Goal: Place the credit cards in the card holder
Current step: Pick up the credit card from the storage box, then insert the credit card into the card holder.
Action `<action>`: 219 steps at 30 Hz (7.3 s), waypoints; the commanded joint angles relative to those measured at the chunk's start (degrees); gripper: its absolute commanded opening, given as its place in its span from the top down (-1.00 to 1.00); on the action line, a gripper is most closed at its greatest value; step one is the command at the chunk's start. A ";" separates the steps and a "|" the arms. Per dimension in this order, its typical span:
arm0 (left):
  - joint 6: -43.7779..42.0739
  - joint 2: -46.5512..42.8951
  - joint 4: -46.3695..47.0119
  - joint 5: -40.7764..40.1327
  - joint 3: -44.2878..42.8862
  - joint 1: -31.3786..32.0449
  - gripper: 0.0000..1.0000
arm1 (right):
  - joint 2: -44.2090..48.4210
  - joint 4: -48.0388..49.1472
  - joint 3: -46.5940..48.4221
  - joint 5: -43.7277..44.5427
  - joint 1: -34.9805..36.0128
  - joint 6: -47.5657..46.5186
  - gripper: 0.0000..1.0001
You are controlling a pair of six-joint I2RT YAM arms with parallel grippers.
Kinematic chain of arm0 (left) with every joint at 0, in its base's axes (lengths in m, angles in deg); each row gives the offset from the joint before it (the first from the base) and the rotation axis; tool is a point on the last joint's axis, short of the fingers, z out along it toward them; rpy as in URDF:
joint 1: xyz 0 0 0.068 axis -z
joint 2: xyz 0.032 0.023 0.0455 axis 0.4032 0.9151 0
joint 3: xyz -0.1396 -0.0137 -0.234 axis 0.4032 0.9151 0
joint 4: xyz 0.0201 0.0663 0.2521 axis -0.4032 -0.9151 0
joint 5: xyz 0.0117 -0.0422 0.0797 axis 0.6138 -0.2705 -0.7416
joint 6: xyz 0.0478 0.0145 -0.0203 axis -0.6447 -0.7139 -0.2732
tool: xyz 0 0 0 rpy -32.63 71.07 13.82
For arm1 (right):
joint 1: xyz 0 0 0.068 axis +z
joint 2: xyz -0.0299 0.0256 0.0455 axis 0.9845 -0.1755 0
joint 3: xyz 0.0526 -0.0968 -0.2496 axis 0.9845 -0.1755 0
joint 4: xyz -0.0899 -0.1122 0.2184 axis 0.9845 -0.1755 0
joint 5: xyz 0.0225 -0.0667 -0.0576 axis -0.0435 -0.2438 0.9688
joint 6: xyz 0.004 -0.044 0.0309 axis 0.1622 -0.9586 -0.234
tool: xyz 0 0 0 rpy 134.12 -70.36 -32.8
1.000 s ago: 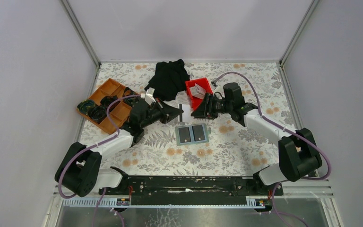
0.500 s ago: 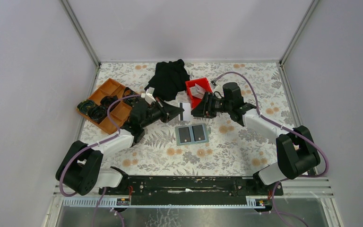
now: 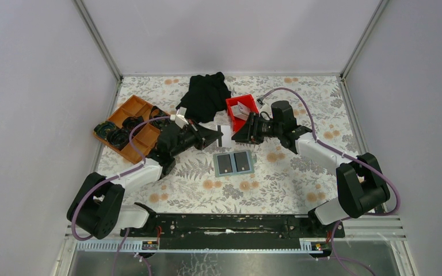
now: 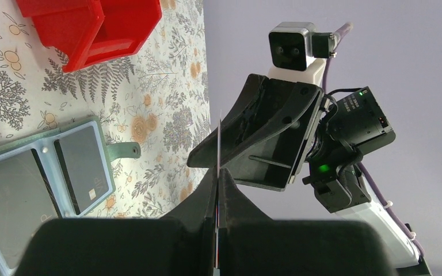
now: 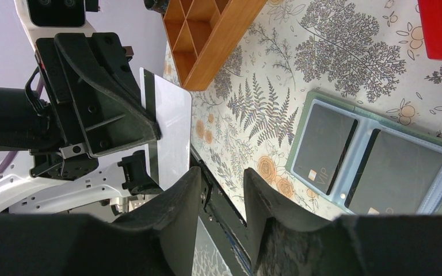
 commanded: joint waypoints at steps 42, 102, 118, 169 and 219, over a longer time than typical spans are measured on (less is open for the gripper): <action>5.50 5.82 14.66 2.61 2.50 -1.10 1.00 | -3.26 11.75 0.14 -5.53 0.92 6.57 0.25; -21.01 4.82 -38.60 -18.88 -4.89 8.33 -0.24 | -3.87 -39.18 8.46 25.75 1.90 -24.35 1.00; -20.29 7.93 -36.75 -18.97 -4.56 10.23 -0.08 | -5.78 -34.96 6.06 26.82 2.25 -25.81 1.00; -19.91 12.22 -36.40 -18.89 -6.19 11.66 0.03 | -4.92 -31.12 5.12 22.80 2.20 -24.56 1.00; -18.27 12.02 -36.49 -20.37 -5.15 13.78 0.07 | -0.96 -33.67 5.55 25.17 2.25 -24.97 1.00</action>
